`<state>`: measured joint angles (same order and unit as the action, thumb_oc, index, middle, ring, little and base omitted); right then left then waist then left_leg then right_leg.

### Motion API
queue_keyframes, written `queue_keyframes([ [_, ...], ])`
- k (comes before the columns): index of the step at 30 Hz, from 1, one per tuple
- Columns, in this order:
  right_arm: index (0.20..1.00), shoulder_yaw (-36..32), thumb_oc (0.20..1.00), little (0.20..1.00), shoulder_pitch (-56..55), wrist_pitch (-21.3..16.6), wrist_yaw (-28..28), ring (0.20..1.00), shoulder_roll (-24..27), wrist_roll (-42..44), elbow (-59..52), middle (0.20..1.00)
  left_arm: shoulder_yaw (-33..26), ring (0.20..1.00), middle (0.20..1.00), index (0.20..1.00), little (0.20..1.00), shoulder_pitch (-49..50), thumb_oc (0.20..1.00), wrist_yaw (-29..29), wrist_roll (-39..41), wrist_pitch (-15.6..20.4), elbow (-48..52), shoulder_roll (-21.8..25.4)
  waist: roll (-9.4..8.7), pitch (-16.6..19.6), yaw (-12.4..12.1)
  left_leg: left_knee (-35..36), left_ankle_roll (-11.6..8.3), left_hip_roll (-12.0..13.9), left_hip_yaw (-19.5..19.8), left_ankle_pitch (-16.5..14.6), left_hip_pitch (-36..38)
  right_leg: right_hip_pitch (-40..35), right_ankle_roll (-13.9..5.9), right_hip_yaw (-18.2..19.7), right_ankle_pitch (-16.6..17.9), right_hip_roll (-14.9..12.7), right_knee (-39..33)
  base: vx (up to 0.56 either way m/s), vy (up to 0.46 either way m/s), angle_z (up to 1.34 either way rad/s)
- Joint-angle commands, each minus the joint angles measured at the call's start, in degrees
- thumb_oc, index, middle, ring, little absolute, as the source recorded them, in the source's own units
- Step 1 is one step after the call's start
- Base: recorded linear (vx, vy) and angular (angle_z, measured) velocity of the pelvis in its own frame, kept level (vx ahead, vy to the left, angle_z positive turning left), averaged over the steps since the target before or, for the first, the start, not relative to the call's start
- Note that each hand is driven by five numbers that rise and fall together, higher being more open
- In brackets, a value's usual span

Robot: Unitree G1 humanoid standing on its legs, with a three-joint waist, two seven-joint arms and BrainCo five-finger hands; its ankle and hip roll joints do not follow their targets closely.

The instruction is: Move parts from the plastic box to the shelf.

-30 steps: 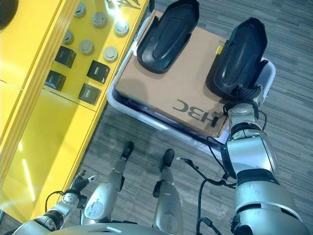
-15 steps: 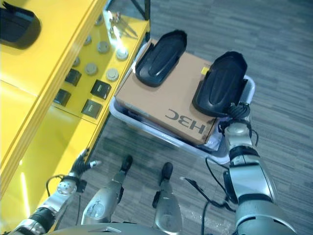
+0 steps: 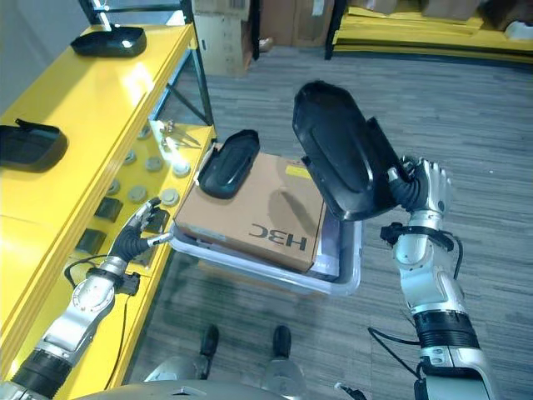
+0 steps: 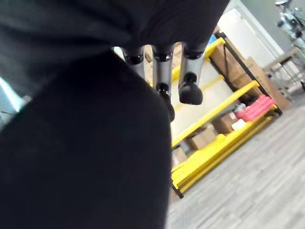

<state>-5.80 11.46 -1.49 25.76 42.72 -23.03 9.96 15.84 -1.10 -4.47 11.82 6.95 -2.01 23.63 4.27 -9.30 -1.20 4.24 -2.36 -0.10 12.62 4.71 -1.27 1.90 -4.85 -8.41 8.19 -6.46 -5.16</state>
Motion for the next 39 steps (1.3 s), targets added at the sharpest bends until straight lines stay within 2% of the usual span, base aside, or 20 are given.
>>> queue_keyframes([
  [1,0.2,-0.09,0.2,0.2,3.98,-4.62,0.47,0.2,3.29,-5.04,-9.78,0.2,4.07,1.0,1.0,1.0,1.0,-3.51,1.0,0.63,17.7,0.0,-2.76,-3.43,-2.73,6.43,-0.59,0.75,-1.85,2.94,2.45,-2.11,-0.82,-5.97,-3.8,-1.11,-8.72,-2.66,0.72,0.05,-0.06,0.03],
  [3,0.2,2.35,0.2,0.2,5.71,-4.87,-0.28,0.2,3.17,-6.41,-12.89,0.2,6.25,1.0,1.0,1.0,1.0,-4.91,1.0,-0.03,27.22,-0.5,-3.67,-4.99,-2.62,7.04,-0.19,0.76,-1.92,3.07,2.22,-2.19,-0.23,-6.52,-3.78,-0.92,-8.78,-2.6,0.71,0.02,-0.017,-0.01],
  [5,0.2,4.64,0.2,0.2,7.09,-5.15,-1.17,0.2,2.71,-6.84,-14.23,0.2,8.6,1.0,1.0,1.0,1.0,-5.81,1.0,1.28,32.61,-1.67,-2.79,-5.03,-2.35,7.45,0.18,0.76,-1.97,3.22,1.99,-2.33,0.26,-6.86,-3.76,-0.96,-8.96,-2.52,0.75,0.01,-0.007,-0.02],
  [11,0.2,11.69,0.2,0.2,10.39,-6.82,-3.7,0.2,0.96,-6.93,-17.74,0.2,12.61,1.0,1.0,1.0,1.0,-8.11,1.0,3.37,40.18,-3.47,1.47,-3.88,-2.19,8.06,0.37,0.76,-2.07,3.38,1.51,-2.6,0.79,-7.3,-3.61,-0.61,-8.9,-2.31,0.6,0.0,0.0,0.0],
  [20,0.2,20.44,0.2,0.2,14.81,-7.79,-7.5,0.2,-2.39,-5.41,-15.1,0.2,15.66,1.0,1.0,1.0,1.0,-11.63,1.0,4.37,40.56,-3.45,5.15,-3.92,-2.62,7.96,-0.23,0.76,-1.86,3.32,1.58,-2.99,1.69,-8.06,-3.43,-0.3,-8.92,-2.3,0.47,0.0,0.0,0.0],
  [29,0.2,28.62,0.2,0.2,19.24,-9.83,-12.5,0.2,-5.14,-0.64,-12.73,0.2,16.44,1.0,1.0,1.0,1.0,-13.72,1.0,4.07,37.38,-3.18,3.31,-3.99,-2.82,7.99,-0.97,0.76,-1.7,3.05,1.68,-2.94,1.8,-8.46,-3.49,-0.62,-8.8,-2.54,0.32,0.0,0.0,0.0],
  [34,0.2,32.19,0.2,0.2,19.39,-10.91,-16.3,0.2,-7.13,3.04,-14.72,0.2,14.81,1.0,1.0,1.0,1.0,-14.13,1.0,2.4,35.31,-2.67,1.07,-4.67,-2.89,8.12,-1.31,0.76,-1.61,2.88,1.61,-2.91,1.84,-8.62,-3.47,-0.71,-8.8,-2.7,0.29,0.0,0.0,0.0],
  [39,0.2,34.22,0.2,0.2,16.46,-11.65,-19.89,0.2,-8.9,7.02,-18.63,0.2,10.36,1.0,1.0,1.0,1.0,-14.25,1.0,-2.65,33.33,-0.59,-1.06,-7.19,-3.11,8.1,-1.37,0.76,-1.63,2.82,1.71,-2.78,1.76,-8.62,-3.38,-0.9,-8.79,-2.74,0.26,0.0,0.0,0.0],
])
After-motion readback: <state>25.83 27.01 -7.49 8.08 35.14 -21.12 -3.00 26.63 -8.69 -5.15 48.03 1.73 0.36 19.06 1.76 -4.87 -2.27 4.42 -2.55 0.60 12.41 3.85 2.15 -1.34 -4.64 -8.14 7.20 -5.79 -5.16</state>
